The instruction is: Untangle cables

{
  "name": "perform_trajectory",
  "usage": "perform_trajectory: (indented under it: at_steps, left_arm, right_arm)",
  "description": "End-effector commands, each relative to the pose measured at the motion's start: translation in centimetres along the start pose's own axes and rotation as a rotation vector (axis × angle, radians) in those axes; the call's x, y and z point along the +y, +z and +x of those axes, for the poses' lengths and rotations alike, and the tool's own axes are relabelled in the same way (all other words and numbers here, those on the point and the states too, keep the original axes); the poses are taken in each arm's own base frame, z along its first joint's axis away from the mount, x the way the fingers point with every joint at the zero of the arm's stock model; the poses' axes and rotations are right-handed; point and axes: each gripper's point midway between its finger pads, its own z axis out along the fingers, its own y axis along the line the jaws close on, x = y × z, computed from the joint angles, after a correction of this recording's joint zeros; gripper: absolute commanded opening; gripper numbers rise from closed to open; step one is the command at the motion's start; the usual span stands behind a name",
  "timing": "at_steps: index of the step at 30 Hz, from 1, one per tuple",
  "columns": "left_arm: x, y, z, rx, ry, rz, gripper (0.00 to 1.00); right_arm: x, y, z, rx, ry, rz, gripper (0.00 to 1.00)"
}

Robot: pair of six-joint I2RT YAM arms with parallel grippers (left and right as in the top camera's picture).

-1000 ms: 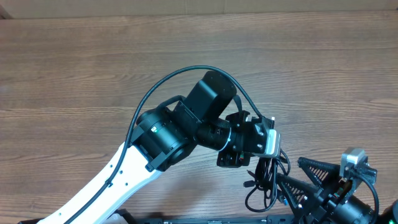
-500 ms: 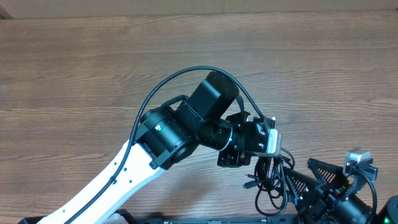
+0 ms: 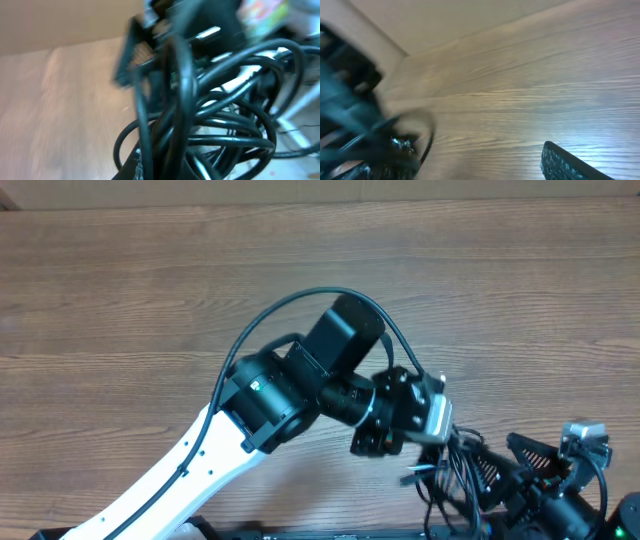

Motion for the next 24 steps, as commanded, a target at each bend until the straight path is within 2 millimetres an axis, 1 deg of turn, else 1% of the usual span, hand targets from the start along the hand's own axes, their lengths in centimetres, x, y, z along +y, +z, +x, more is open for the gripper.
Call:
perform_trajectory:
  at_steps: [1,7,10,11,12,13,15,18,19,21,23,24]
  left_arm:
    - [-4.2,-0.1,-2.8,-0.122,0.043,0.189,0.04]
    - [-4.8,0.2,-2.9,-0.121,0.05,0.207,0.04]
    - [-4.8,0.2,-2.8,-0.116,0.044,0.206,0.04]
    - [-4.7,0.3,-2.7,-0.11,0.044,0.197,0.04]
    - [-4.4,0.3,-2.6,-0.101,0.044,0.182,0.04]
    - [-4.0,0.4,-2.3,-0.086,0.043,0.159,0.04]
    - [-3.0,0.6,-1.7,-0.046,0.022,0.101,0.04]
    - [-1.4,0.7,-0.7,0.013,-0.065,0.007,0.04]
    - [0.3,0.6,0.2,0.06,-0.152,-0.092,0.04]
    - [2.1,0.2,1.3,0.105,-0.261,-0.213,0.04]
    - [4.3,-0.6,2.6,0.143,-0.402,-0.365,0.04]
    - [4.9,-1.0,3.0,0.151,-0.442,-0.41,0.04]
  right_arm:
    - [-2.4,0.3,-0.6,-0.029,0.001,0.13,0.82]
    - [-3.7,0.0,-1.2,-0.061,0.0,0.21,0.82]
    - [-4.6,-0.2,-1.5,-0.08,0.0,0.261,0.83]
    - [-4.7,-0.2,-1.5,-0.082,0.0,0.269,0.84]
    - [-4.8,-0.2,-1.5,-0.083,0.0,0.274,0.89]
    - [-4.8,-0.3,-1.5,-0.081,0.001,0.276,0.92]
    - [-5.0,-0.3,-1.1,-0.066,0.004,0.282,0.96]
    - [-5.1,-0.3,-0.6,-0.048,0.008,0.289,0.98]
    - [-5.2,-0.3,-0.4,-0.038,0.011,0.293,1.0]
    - [-5.3,-0.3,-0.2,-0.032,0.016,0.296,1.0]
    - [-5.3,-0.3,-0.1,-0.029,0.017,0.297,1.0]
    - [-5.3,-0.3,-0.1,-0.028,0.017,0.297,1.0]
